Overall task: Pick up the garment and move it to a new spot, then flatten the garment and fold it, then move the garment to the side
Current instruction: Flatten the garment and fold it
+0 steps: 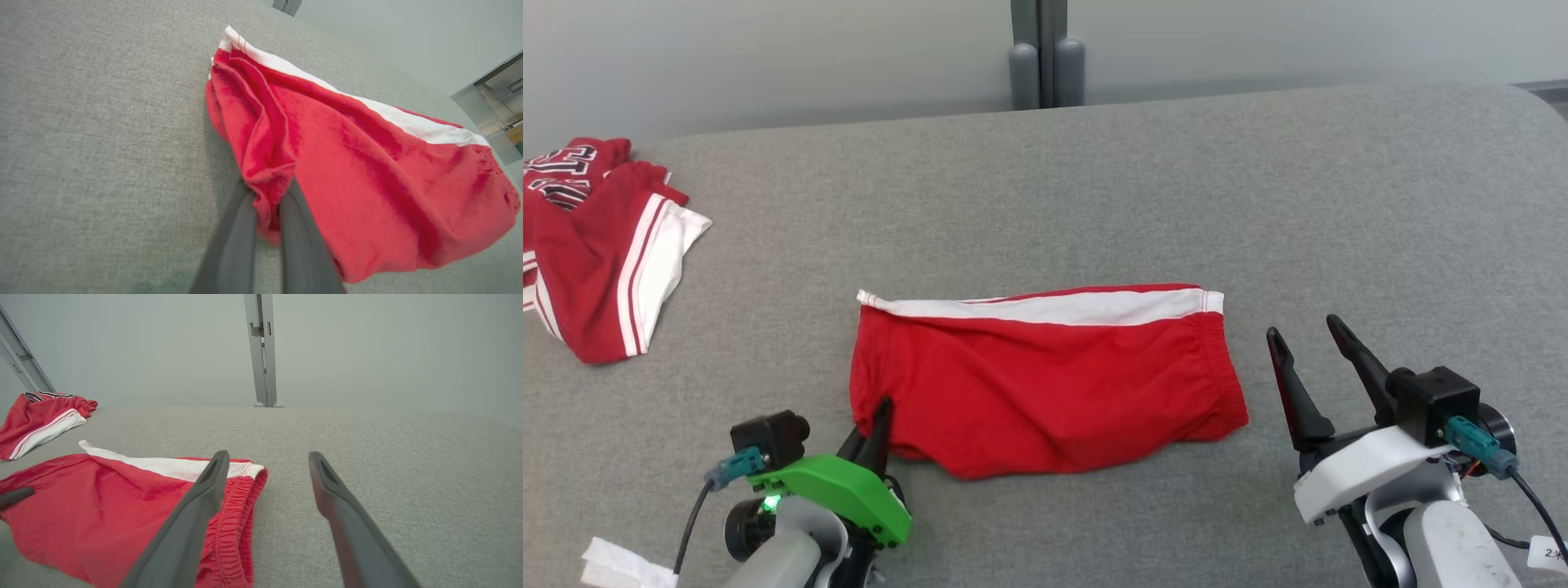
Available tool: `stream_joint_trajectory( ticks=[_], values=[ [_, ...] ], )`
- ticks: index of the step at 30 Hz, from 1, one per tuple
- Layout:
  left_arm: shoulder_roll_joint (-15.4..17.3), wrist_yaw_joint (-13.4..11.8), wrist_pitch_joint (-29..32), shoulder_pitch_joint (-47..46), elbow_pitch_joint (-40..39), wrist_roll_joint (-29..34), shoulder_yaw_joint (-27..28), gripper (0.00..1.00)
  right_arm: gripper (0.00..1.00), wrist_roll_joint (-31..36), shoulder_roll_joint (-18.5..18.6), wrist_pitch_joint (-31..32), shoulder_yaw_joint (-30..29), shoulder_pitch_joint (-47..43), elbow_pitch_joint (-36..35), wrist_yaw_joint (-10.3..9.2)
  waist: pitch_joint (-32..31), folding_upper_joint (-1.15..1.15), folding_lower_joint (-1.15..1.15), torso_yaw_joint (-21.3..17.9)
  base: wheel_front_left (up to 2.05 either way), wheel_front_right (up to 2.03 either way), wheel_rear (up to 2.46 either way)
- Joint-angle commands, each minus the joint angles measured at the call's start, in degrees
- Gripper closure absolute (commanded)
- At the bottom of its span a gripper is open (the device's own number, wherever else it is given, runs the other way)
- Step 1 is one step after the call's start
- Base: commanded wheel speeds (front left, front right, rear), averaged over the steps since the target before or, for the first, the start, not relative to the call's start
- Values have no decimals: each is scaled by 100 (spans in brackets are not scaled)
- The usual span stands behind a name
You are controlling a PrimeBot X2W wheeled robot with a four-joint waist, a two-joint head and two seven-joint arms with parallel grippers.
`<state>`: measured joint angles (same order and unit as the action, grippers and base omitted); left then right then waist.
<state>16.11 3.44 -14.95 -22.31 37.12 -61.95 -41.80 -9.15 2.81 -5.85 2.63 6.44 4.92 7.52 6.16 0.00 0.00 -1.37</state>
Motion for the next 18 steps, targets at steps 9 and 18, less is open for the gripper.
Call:
stream_joint_trajectory(
  ticks=[9,18],
  values=[
    [21,-286,-32,688,-708,387,641,0,0,5,16,35,75,-33,176,-6,-101,0,0,-9,0,0,0],
    [-76,-301,-20,976,-1510,1589,1642,0,0,40,17,212,162,180,328,-6,-128,0,0,33,0,0,0]
  ],
)
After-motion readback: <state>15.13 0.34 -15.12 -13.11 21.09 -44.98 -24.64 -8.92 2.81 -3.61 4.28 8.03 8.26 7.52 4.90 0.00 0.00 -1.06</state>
